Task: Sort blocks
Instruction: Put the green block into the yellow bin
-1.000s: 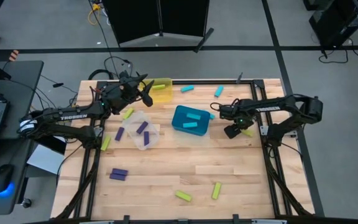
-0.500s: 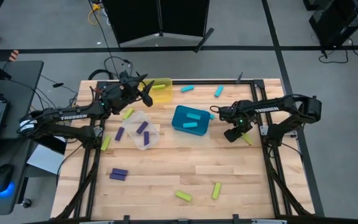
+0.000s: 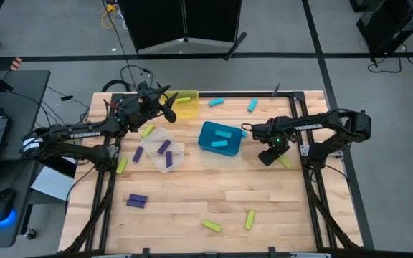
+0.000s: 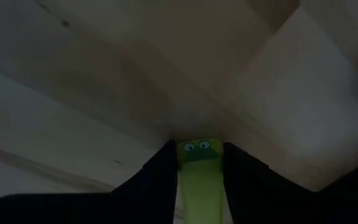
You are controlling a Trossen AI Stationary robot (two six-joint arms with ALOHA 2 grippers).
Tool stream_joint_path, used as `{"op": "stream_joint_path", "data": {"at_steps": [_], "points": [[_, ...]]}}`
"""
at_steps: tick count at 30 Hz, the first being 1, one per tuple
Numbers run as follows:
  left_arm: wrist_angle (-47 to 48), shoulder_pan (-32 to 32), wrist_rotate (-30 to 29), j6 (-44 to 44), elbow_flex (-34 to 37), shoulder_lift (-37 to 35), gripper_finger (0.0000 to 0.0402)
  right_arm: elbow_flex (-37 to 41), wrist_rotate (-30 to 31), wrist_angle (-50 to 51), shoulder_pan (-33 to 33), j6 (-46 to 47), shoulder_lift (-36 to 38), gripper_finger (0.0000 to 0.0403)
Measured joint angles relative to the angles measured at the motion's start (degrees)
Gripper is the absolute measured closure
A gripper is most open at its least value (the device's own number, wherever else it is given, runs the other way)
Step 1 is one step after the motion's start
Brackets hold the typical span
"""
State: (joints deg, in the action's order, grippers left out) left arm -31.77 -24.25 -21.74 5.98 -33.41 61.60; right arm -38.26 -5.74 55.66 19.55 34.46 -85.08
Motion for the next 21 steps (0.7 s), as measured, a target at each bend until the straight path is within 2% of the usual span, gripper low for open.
{"op": "stream_joint_path", "data": {"at_steps": [11,21], "points": [[0.0,0.0,0.0,0.0,0.0,0.0,0.0188,-0.1,3.2,-1.9,0.0,0.4,0.7,0.0295],[0.0,0.0,0.0,0.0,0.0,0.0,0.0188,0.1,9.2,-6.1,0.1,1.6,10.0,0.0295]]}}
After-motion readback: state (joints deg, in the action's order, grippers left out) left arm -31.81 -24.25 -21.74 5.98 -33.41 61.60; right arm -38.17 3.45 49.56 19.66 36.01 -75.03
